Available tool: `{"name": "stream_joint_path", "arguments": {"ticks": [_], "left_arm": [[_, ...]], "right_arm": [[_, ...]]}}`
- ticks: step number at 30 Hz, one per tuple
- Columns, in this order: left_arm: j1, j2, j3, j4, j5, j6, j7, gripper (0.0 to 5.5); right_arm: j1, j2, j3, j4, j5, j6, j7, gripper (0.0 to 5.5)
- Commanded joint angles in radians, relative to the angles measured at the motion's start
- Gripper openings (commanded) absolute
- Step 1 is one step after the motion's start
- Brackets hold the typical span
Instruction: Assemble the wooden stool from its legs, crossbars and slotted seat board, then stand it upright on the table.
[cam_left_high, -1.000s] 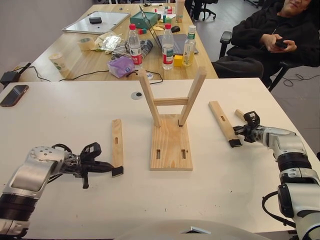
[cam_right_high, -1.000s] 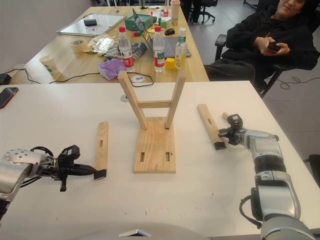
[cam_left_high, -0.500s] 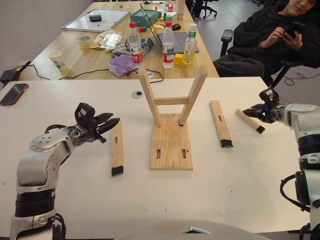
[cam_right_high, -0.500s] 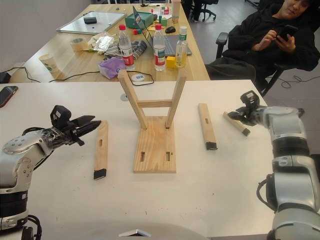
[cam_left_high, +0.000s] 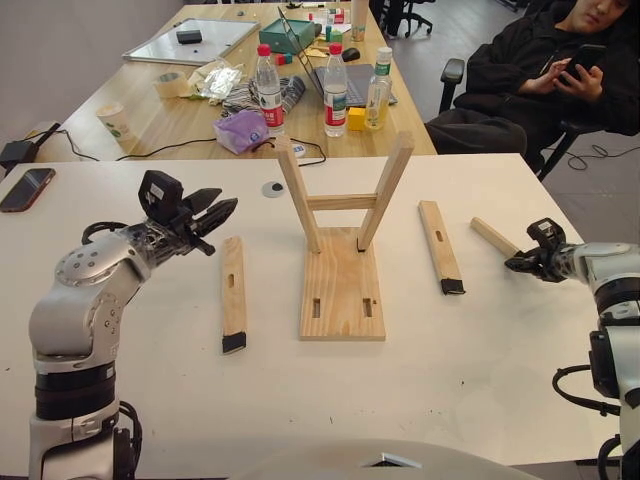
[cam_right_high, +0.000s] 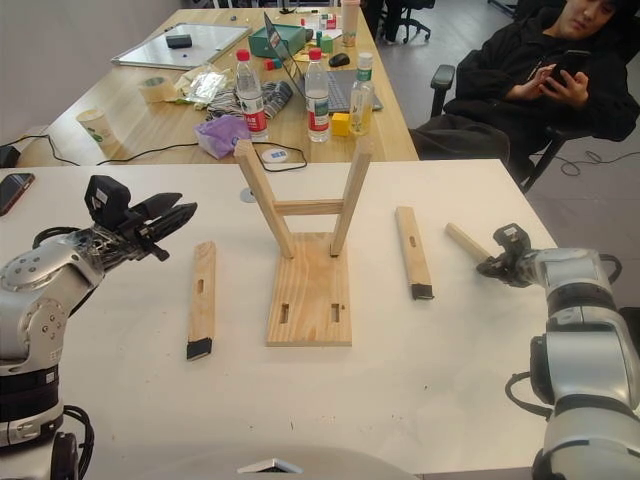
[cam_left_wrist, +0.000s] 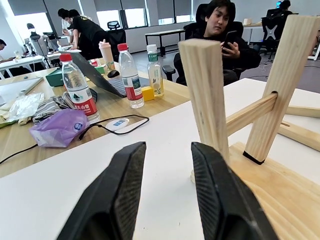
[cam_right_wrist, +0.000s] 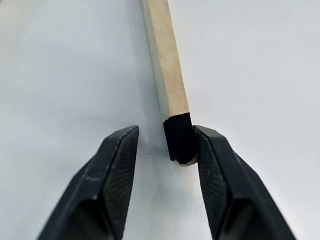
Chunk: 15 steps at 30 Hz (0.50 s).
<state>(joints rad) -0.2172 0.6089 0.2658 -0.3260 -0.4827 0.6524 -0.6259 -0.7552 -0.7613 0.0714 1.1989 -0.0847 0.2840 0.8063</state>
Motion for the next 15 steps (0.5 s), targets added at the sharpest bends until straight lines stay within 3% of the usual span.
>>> {"name": "stream_joint_path", "arguments": {"ticks": [1,6,8,11,15], "left_arm": [[-0.048,0.007,-0.006,-0.028,-0.027,0.025,0.014,1.63],[-0.053,0.004,0.008,-0.026,-0.051,0.031,0.025,1.63],[-0.056,-0.002,0.020,-0.029,-0.066,0.034,0.040,1.63],[-0.103,-0.033,0.087,-0.022,-0.163,0.067,0.070,1.63],[-0.217,-0.041,0.191,-0.037,-0.468,0.162,0.058,2.13]], "right_arm": [[0.011,0.022,-0.013,0.042,-0.006,-0.006,-0.025,1.24],[0.001,0.033,-0.057,0.039,0.028,-0.018,-0.030,0.44],[-0.016,0.035,-0.119,0.023,0.081,-0.041,-0.046,0.41],[-0.093,0.068,-0.303,-0.091,0.277,-0.101,-0.011,0.41],[-0.172,0.158,-0.417,-0.539,0.678,0.312,0.209,0.41]]}}
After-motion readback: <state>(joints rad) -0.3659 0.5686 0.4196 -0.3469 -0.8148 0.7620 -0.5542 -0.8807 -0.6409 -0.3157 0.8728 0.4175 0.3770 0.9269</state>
